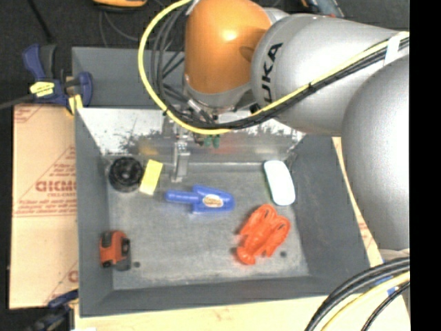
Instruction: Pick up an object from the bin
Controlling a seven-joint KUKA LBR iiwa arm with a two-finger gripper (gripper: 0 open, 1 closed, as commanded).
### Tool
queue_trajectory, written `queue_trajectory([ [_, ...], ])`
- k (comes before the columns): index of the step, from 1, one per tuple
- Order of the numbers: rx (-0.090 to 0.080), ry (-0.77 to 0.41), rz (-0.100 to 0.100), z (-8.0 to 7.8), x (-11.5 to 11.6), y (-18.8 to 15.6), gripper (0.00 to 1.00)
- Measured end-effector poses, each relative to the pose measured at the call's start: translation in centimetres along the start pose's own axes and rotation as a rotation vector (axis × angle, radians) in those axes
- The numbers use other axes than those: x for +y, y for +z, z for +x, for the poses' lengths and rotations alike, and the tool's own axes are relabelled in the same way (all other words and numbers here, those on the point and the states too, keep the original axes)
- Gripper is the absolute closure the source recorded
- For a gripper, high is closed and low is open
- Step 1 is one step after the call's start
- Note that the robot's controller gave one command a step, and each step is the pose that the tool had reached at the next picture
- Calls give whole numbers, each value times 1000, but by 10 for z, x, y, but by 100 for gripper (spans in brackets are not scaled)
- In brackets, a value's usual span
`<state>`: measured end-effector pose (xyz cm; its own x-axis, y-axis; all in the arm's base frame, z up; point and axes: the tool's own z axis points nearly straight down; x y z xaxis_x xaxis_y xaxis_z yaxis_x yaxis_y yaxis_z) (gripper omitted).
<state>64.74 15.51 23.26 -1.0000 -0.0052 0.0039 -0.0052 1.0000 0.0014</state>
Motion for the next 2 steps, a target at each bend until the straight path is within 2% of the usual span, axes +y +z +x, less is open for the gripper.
queue_trajectory([
  [1,-8,2,-1,-1,-1,-6,0],
  [2,-10,23,-1,33,-17,36,0],
])
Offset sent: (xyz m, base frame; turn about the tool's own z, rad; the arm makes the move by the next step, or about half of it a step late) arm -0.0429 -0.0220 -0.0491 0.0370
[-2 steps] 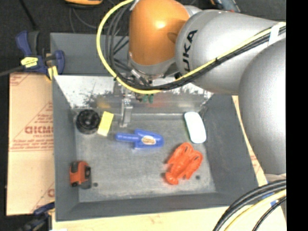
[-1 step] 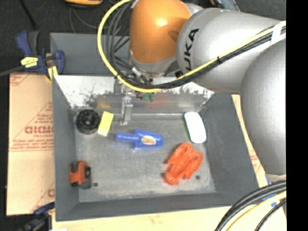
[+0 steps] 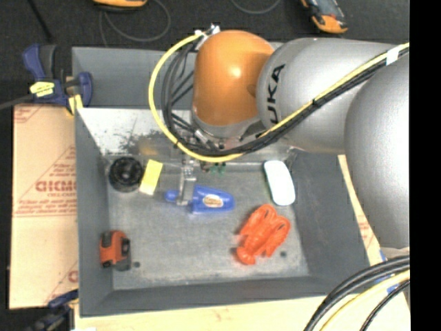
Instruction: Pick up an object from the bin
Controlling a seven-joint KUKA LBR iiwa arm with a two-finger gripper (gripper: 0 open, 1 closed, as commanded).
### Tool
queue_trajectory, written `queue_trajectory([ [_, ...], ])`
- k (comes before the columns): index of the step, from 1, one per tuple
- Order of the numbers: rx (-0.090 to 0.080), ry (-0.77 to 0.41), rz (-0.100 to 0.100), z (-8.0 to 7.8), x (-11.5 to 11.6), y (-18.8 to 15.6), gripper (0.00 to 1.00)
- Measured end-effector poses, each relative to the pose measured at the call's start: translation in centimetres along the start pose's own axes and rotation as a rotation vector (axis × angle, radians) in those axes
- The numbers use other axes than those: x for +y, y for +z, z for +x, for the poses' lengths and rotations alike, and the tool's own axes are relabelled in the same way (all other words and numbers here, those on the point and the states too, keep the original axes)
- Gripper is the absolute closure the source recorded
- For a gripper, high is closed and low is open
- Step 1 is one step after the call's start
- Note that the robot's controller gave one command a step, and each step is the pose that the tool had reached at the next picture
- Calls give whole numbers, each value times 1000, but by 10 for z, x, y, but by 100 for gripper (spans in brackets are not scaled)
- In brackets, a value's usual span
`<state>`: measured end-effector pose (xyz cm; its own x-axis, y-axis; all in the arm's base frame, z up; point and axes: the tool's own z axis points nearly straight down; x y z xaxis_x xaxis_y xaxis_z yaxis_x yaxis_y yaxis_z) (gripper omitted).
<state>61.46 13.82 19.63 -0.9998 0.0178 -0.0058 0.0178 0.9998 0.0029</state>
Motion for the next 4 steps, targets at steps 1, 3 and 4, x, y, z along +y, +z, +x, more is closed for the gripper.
queue_trajectory([
  [1,3,20,1,5,-57,26,0],
  [3,11,149,2,55,-59,65,0],
  [4,0,211,3,29,-68,72,0],
])
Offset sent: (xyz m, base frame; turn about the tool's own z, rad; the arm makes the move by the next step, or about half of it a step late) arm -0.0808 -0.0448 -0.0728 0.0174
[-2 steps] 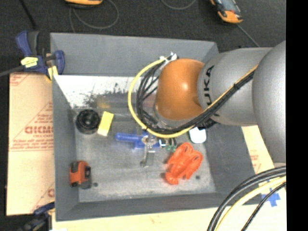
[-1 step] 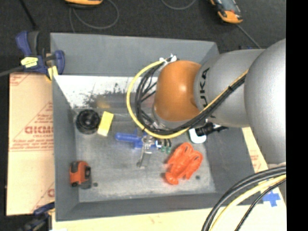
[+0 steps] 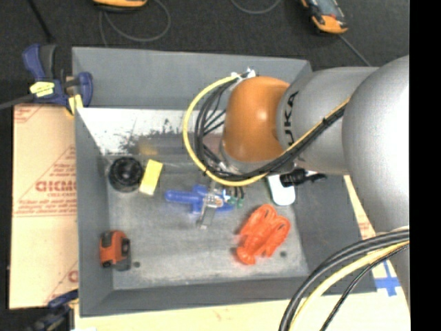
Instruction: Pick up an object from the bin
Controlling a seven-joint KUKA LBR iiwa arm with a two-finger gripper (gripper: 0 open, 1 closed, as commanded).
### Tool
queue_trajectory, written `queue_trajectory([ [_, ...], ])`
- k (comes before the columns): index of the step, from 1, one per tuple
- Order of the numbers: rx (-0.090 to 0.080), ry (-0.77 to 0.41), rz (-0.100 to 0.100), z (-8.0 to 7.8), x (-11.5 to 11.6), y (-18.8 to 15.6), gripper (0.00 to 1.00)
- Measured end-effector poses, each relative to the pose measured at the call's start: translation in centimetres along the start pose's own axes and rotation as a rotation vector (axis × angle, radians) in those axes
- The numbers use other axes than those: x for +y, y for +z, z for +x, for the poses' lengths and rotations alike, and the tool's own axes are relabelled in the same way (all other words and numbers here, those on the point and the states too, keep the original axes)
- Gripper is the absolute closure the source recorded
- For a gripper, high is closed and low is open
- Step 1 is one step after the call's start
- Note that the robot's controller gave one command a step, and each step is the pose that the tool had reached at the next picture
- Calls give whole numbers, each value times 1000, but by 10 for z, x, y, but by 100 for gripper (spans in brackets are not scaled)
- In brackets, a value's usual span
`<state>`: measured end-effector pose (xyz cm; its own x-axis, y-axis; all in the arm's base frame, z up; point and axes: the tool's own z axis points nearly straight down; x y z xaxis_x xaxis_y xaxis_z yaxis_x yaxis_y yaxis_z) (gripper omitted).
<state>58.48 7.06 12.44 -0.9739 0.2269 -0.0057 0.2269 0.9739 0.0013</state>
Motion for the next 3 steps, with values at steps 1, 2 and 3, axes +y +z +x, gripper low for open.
queue_trajectory([
  [1,1,10,0,2,0,39,100],
  [2,1,10,-1,2,0,39,100],
  [3,2,1,-1,1,4,26,100],
])
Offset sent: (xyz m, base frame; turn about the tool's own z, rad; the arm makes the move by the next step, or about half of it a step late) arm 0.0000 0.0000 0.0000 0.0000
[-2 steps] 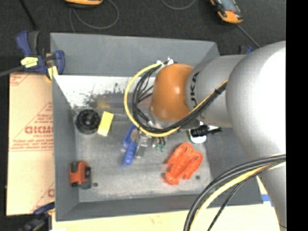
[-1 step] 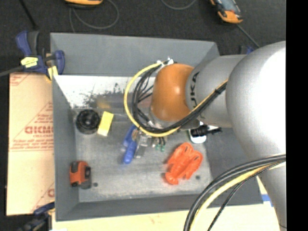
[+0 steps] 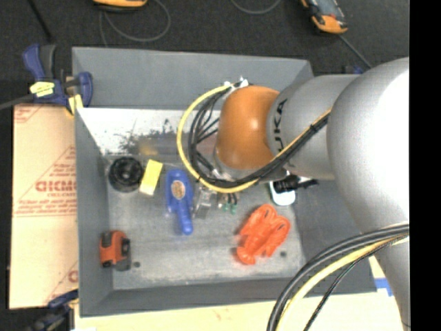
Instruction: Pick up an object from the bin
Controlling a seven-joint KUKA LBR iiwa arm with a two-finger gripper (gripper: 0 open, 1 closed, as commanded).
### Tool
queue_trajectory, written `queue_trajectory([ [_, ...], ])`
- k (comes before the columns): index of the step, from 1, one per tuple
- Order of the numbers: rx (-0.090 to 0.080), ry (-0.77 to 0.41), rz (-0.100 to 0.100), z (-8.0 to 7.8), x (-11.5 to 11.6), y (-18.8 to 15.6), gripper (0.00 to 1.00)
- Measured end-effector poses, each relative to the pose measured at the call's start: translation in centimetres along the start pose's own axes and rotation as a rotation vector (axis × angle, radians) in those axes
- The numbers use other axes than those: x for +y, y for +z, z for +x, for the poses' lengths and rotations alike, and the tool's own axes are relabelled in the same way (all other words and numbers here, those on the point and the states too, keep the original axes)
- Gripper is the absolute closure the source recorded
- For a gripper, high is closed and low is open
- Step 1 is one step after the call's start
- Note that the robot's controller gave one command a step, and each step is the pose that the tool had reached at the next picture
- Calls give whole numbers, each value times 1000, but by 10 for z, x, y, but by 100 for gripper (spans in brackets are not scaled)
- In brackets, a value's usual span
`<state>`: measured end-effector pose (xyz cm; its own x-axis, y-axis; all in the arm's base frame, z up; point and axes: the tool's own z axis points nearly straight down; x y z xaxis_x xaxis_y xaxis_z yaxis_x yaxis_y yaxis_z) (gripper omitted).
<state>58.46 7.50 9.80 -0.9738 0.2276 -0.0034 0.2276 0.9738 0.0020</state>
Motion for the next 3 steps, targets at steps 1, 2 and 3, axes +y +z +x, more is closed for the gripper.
queue_trajectory([
  [1,0,-9,-1,-22,19,-15,0],
  [2,1,-8,-1,-22,19,-15,0],
  [3,2,15,0,-8,4,-25,0],
])
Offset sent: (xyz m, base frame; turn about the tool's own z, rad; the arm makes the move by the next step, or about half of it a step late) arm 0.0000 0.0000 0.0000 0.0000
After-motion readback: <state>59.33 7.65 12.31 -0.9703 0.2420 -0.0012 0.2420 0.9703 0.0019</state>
